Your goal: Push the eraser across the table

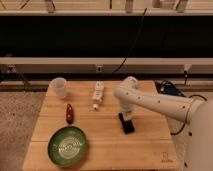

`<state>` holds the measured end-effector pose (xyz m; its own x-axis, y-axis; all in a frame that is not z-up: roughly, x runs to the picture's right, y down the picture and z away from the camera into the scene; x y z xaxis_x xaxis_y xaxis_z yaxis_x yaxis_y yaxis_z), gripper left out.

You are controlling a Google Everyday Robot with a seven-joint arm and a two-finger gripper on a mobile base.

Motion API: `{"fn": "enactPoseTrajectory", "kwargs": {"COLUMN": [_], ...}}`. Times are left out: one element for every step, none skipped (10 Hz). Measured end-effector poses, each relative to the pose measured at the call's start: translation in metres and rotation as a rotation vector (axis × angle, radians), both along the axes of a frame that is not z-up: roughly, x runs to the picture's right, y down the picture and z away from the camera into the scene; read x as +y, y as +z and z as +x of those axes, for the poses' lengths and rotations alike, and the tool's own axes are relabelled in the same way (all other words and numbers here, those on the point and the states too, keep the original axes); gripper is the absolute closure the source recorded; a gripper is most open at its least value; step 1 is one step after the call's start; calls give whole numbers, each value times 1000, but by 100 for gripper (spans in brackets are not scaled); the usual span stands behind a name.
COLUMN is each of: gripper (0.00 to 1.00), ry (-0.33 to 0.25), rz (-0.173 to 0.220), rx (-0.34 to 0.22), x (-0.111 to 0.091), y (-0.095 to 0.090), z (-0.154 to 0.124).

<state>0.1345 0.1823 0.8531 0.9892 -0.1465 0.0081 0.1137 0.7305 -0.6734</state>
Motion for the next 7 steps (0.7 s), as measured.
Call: {"fn": "enactPoseTrajectory", "kwargs": {"gripper": [100, 100, 100, 100, 100, 100, 100], "ry": [1, 1, 1, 1, -2, -3, -3], "rz": [1, 2, 1, 0, 0, 0, 0], "rx": [-2, 0, 0, 0, 0, 0, 1], "x": [-1, -2, -2, -2, -1, 0, 0], "y": [-1, -2, -2, -2, -2, -2, -1], "z": [0, 0, 1, 1, 1, 2, 3]}}
